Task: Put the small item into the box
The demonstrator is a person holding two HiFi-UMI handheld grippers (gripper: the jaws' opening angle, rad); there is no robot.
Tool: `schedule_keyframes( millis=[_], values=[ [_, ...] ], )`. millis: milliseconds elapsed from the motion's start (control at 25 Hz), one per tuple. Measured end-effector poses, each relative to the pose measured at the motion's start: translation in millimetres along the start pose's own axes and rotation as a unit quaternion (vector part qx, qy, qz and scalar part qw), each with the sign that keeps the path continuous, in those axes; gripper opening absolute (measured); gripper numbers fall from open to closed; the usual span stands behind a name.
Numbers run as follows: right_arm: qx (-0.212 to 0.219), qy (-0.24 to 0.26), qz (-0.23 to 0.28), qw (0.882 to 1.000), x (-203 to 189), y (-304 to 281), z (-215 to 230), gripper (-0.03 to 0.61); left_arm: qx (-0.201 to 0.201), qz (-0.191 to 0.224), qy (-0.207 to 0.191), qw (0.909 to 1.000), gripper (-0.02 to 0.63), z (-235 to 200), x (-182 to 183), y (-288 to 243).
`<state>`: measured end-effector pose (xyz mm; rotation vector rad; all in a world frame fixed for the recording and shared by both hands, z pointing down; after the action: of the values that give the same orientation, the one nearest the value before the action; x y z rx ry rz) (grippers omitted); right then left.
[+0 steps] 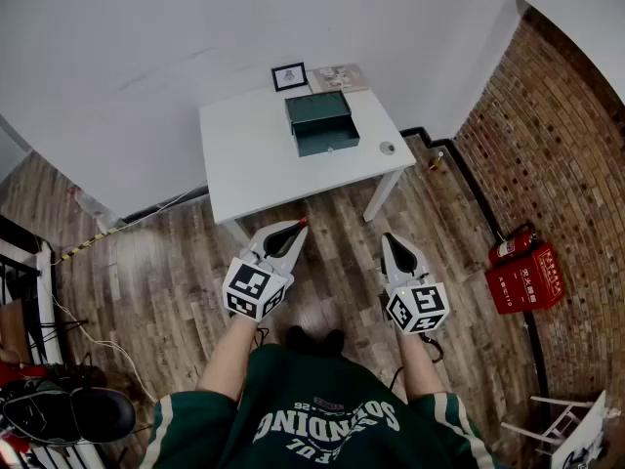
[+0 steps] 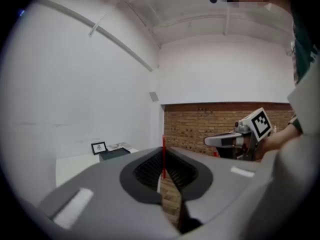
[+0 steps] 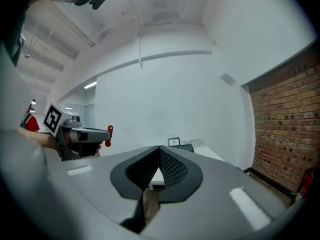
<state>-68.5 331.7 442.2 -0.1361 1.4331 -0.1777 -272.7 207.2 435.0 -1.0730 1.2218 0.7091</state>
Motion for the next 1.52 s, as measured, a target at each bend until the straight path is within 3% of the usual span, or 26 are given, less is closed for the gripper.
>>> schedule_keyframes(
  millis=[200,600,1160,1520],
  values=[
    [0.011,-0.009,0.018,1.000,-2.9,11.4,-2.5,0.002,-0.005,0.000,0.002,1.0000,0.063,7.4,-3.9,1.2],
    [0.005,0.004,0.005,1.000,-9.5,11.9,4.9,0.002,-0.006,-0.004,0.006,1.0000,0.063,15.5,-7.3,-5.4],
    [0.057,-0.011,-0.007,0.998,-25.4,23.0,32.6,0.002,0.019,-0.014,0.017,0.9996,0.063,42.9,-16.9,-17.5],
    [0.083,-0.005,-0.009,0.996,-21.1,-1.0,45.8,0.002,0.031,-0.014,0.016,0.9993,0.063,31.4,-10.9,-39.2]
  ],
)
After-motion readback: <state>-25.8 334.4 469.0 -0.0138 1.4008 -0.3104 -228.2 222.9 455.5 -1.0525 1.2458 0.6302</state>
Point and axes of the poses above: the fingertips, and each gripper's own axes: y backward along the fingers, z to its right, x out of its top, the point moved 6 cm from there along y, backward along the fingers, and after that the axes turned 6 degrees about -z, right-handed, at the moved point
